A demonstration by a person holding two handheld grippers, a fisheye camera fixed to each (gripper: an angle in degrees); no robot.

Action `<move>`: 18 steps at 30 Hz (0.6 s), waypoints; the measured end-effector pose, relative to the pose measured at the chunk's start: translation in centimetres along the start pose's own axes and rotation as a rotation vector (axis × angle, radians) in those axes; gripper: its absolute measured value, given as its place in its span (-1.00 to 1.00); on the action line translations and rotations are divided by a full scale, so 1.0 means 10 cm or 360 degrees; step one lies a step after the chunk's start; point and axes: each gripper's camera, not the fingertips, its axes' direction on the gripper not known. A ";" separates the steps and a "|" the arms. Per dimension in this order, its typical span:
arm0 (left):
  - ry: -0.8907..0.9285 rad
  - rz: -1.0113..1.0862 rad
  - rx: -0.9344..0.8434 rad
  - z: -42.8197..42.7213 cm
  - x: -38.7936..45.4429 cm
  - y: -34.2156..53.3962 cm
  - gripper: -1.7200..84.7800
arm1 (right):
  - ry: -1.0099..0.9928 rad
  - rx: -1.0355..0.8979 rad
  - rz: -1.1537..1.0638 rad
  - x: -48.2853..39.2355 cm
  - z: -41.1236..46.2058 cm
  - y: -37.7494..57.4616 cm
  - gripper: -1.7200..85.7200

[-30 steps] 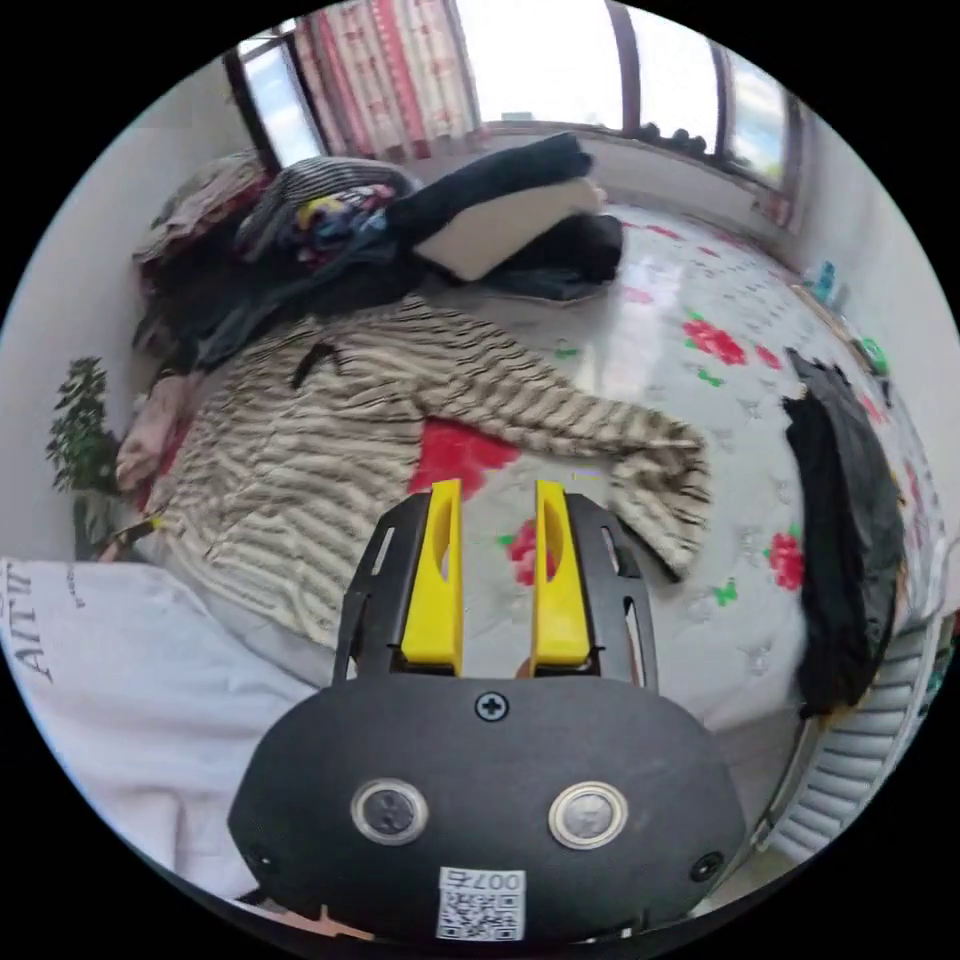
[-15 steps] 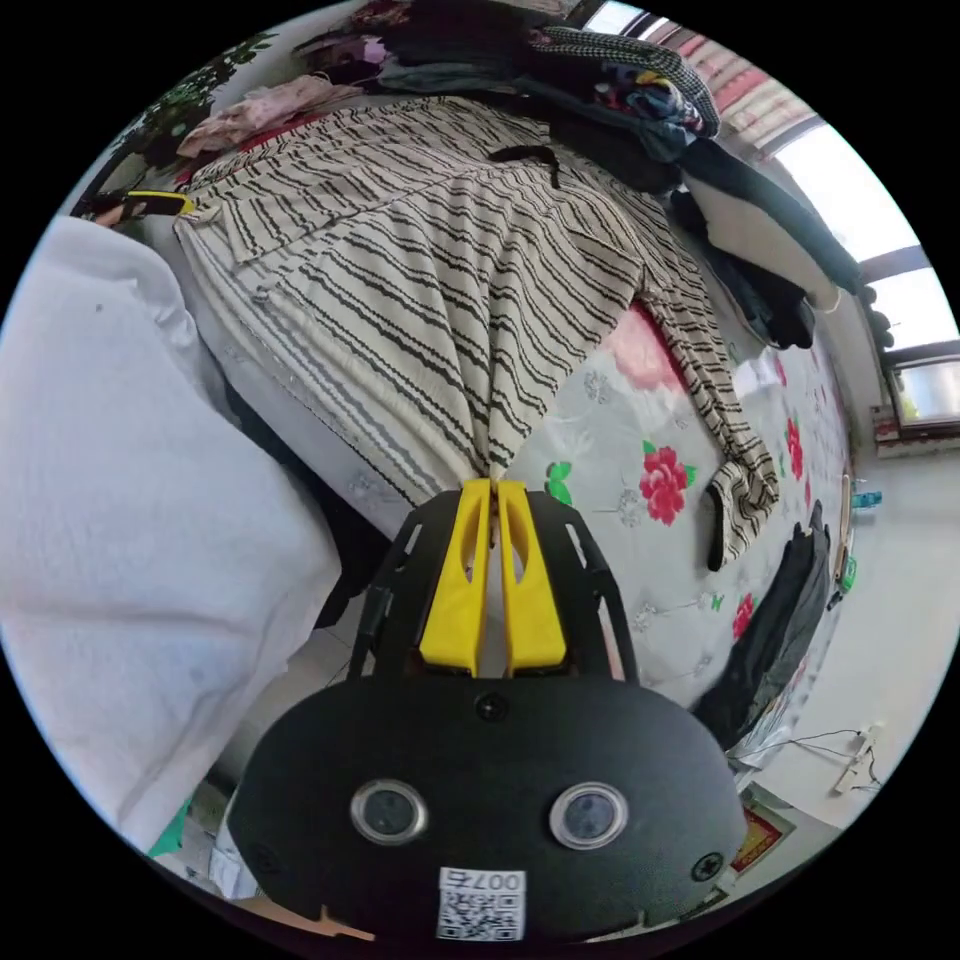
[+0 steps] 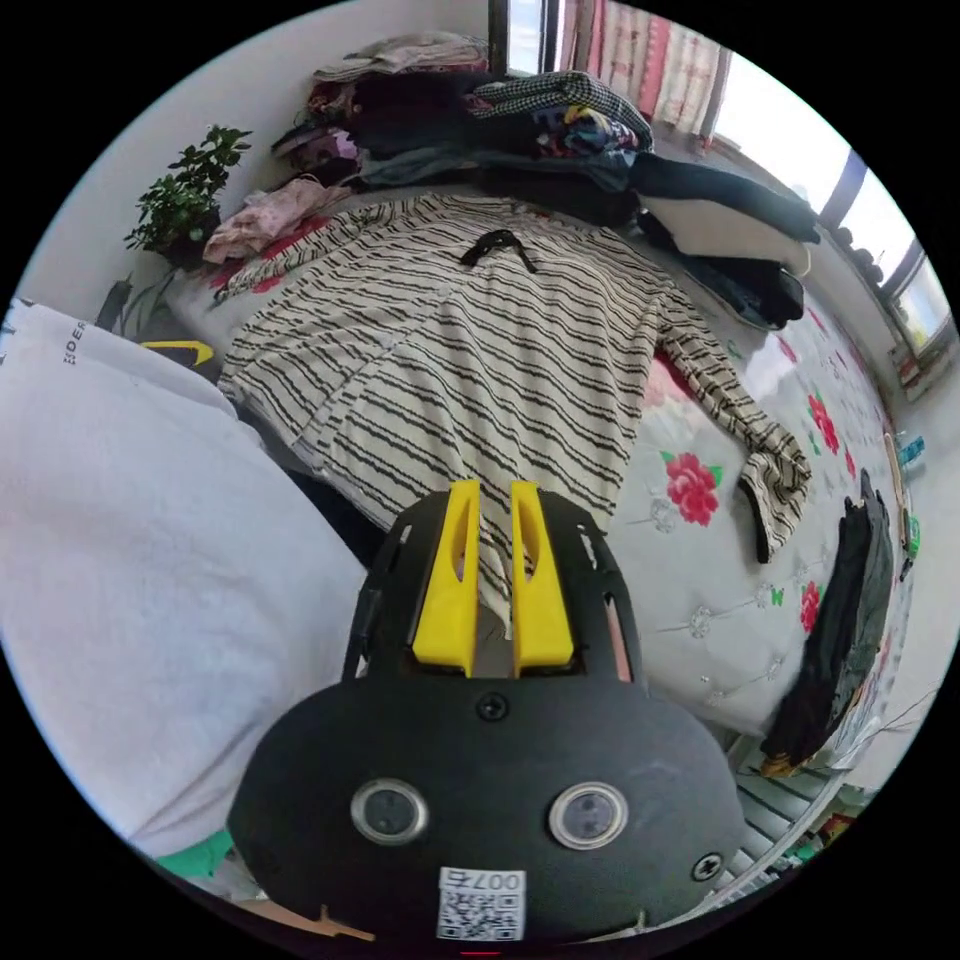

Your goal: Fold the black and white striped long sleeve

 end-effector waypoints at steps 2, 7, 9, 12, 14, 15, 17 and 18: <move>-0.0066 -0.0038 0.0017 0.00 -0.06 -0.07 -0.77 | -0.0061 -0.0071 -0.0096 -0.19 0.20 -0.20 -0.89; -0.0143 -0.0534 0.0182 -0.20 -0.85 -0.10 -0.72 | -0.0227 -0.0100 -0.0280 -0.67 0.50 -0.48 -0.88; -0.0194 -0.0675 0.0281 -0.31 -1.15 -0.08 -0.71 | -0.0265 -0.0069 -0.0363 -0.83 0.51 -0.54 -0.89; -0.0223 -0.0940 0.0418 -0.45 -1.64 -0.10 -0.70 | -0.0220 -0.0199 -0.0545 -1.08 0.69 -0.61 -0.90; -0.0202 -0.1045 0.0499 -0.51 -1.86 -0.15 -0.69 | -0.0134 -0.0222 -0.0625 -1.19 0.78 -0.58 -0.91; -0.0191 -0.1097 0.0536 -0.52 -1.98 -0.20 -0.68 | -0.0068 -0.0187 -0.0690 -1.23 0.78 -0.53 -0.92; -0.0182 -0.1135 0.0534 -0.47 -2.12 -0.31 -0.67 | -0.0033 -0.0163 -0.0700 -1.26 0.79 -0.49 -0.93; -0.0185 -0.1155 0.0463 -0.37 -2.21 -0.39 -0.66 | -0.0057 -0.0155 -0.0664 -1.23 0.78 -0.48 -0.94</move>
